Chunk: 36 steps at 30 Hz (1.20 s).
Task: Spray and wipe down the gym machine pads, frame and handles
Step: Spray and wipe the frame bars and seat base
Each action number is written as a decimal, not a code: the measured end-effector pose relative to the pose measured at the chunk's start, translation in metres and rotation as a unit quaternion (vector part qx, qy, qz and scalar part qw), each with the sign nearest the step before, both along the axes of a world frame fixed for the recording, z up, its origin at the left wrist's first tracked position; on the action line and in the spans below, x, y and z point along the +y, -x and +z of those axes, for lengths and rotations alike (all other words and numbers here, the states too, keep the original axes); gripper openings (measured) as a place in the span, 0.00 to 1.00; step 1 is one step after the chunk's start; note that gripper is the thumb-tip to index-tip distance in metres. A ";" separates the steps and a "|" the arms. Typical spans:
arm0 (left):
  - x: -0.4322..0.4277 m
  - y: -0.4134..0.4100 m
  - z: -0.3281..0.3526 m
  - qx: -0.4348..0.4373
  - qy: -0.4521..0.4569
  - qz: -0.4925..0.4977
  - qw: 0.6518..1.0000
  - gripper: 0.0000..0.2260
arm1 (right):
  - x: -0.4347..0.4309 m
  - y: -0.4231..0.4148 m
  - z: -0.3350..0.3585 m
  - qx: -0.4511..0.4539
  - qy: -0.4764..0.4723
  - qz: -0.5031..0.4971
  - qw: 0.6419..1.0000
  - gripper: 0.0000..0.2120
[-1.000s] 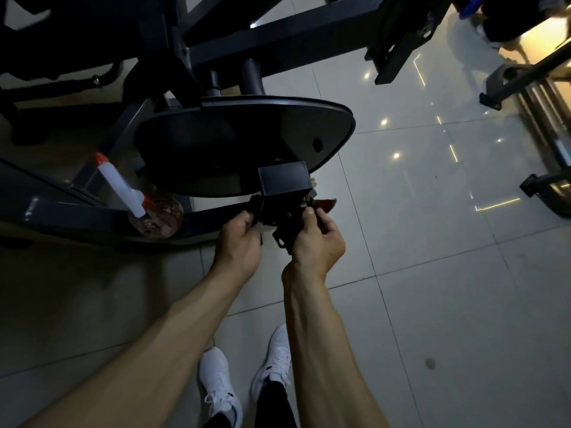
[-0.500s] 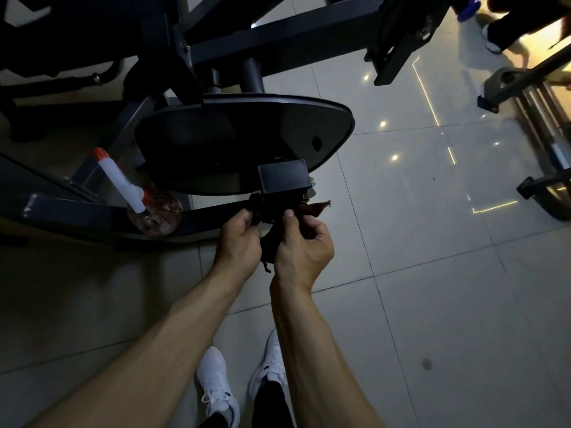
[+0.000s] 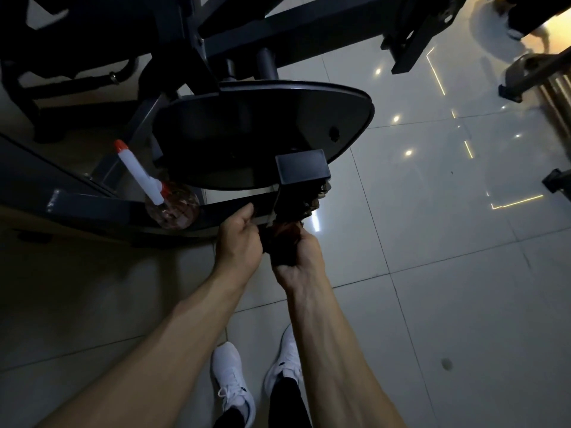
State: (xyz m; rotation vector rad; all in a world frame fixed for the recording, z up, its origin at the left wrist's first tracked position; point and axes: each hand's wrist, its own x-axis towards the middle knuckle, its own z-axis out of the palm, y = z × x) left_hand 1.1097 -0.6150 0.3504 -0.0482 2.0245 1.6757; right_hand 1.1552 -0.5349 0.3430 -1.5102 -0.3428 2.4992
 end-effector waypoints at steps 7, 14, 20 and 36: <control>0.006 -0.010 0.013 -0.003 -0.031 -0.019 0.999 0.16 | 0.008 -0.022 0.029 -0.114 -0.167 -0.012 0.979 0.09; 0.022 -0.005 0.020 0.031 -0.015 -0.068 0.997 0.21 | 0.029 -0.015 0.022 -0.155 -0.222 -0.027 0.962 0.02; 0.022 -0.006 0.017 0.024 0.005 -0.065 0.998 0.23 | 0.037 -0.014 0.016 -0.144 -0.208 0.009 0.967 0.07; 0.022 -0.008 0.021 0.009 -0.009 -0.056 0.998 0.22 | 0.040 -0.009 0.014 -0.144 -0.152 0.009 0.978 0.04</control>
